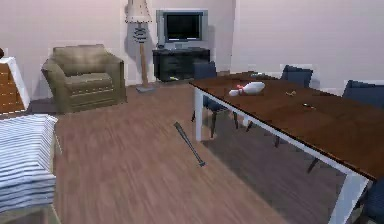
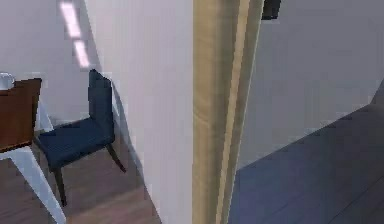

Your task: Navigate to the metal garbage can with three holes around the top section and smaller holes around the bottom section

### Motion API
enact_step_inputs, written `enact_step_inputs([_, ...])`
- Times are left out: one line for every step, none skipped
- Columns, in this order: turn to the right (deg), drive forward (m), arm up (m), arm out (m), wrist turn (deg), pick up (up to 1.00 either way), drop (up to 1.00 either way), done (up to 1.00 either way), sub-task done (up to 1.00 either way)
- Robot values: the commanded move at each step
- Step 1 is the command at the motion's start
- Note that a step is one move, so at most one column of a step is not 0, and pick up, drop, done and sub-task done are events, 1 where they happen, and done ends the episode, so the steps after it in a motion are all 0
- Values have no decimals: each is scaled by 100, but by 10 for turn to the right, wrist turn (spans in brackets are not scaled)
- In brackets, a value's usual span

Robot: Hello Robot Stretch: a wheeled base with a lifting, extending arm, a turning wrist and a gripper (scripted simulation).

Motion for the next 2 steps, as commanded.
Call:
enact_step_inputs([-450,0,0,0,0,0,0,0,0])
enact_step_inputs([-450,0,0,0,0,0,0,0,0])
